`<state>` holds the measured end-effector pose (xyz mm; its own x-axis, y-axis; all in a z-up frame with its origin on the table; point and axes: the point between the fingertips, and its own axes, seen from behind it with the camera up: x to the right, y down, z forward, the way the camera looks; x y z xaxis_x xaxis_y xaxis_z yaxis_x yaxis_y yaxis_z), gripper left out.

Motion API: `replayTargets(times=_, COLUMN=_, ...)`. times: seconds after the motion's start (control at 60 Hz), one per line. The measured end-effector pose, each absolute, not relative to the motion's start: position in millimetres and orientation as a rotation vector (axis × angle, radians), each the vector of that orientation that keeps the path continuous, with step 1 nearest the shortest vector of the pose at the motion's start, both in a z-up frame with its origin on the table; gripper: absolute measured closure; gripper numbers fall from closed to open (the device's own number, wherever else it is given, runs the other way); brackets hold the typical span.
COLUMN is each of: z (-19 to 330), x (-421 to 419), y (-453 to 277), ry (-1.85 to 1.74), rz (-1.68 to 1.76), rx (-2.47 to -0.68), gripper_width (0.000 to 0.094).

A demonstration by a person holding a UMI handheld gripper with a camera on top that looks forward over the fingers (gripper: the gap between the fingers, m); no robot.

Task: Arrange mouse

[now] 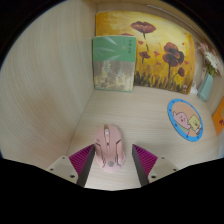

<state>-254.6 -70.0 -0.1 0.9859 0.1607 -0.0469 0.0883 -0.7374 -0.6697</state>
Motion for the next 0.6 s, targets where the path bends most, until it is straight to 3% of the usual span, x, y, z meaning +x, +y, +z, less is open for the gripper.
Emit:
replayTargets(times=0.1, z=-3, x=-248, y=-55, ry=-0.116, rz=0.127, rx=-2.412, gripper_width=0.0213)
replayTargets(times=0.217, z=-9, x=-248, y=-47, ry=-0.08, rz=0.124, rx=-2.419, gripper_width=0.0359)
replayTargets(times=0.35, z=-11, x=-247, y=-48, ry=-0.062, rz=0.095, rx=-2.437, gripper_width=0.0395)
replayTargets(times=0.483, z=-11, x=-248, y=-48, ry=0.021, rz=0.13, rx=-2.436, gripper_width=0.0528)
replayTargets(times=0.6, z=-12, x=-248, y=-49, ry=-0.027, rz=0.114, rx=-2.47, gripper_width=0.057)
